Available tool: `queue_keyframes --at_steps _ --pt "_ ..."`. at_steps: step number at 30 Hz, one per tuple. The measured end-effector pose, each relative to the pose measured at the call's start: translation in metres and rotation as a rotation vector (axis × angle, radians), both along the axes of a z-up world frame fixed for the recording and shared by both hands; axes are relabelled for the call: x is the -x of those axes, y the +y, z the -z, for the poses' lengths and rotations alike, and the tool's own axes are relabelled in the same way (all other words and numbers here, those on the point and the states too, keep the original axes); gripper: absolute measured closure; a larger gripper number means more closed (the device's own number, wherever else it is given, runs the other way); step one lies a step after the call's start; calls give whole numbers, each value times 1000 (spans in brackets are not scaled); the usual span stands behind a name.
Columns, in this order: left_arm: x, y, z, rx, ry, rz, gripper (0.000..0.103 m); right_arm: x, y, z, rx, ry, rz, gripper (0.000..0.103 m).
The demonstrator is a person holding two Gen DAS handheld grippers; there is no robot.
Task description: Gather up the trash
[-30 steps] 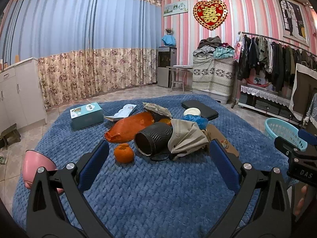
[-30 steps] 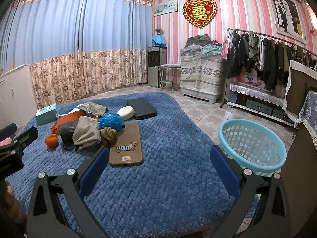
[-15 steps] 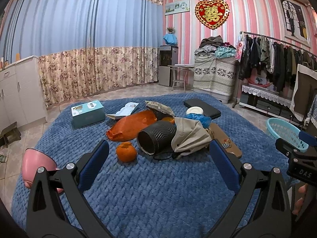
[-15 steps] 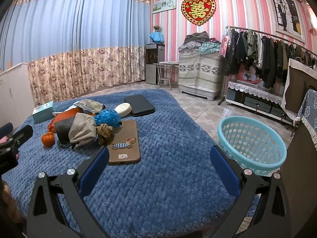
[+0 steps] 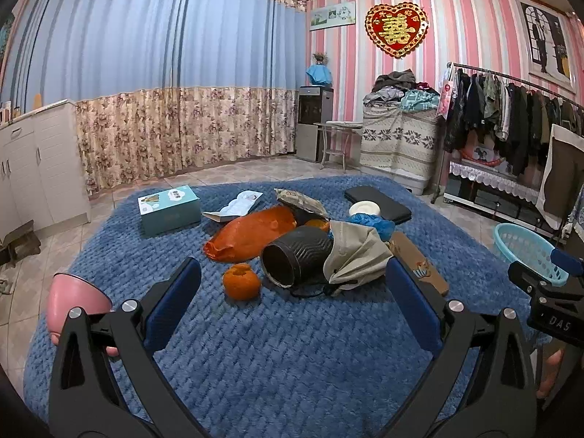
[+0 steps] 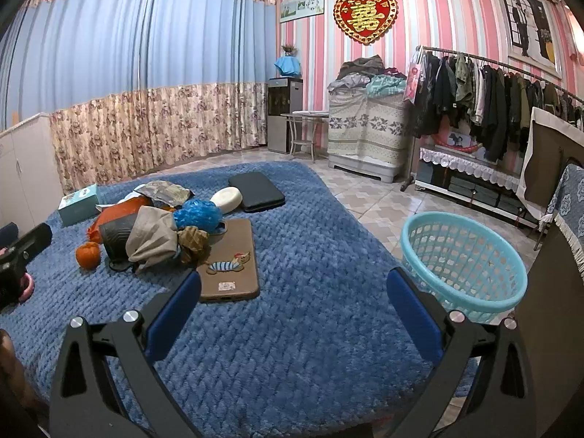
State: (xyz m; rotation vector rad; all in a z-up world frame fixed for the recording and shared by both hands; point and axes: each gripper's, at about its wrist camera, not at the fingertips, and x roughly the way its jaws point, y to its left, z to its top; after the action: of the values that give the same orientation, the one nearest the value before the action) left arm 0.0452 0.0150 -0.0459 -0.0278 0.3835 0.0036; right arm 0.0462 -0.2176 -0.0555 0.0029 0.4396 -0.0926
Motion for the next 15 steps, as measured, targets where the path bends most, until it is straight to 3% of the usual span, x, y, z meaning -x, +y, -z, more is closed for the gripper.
queue_keyframes --at_steps 15 --pt "0 5 -2 3 4 -6 5 2 -2 -6 3 -4 2 4"
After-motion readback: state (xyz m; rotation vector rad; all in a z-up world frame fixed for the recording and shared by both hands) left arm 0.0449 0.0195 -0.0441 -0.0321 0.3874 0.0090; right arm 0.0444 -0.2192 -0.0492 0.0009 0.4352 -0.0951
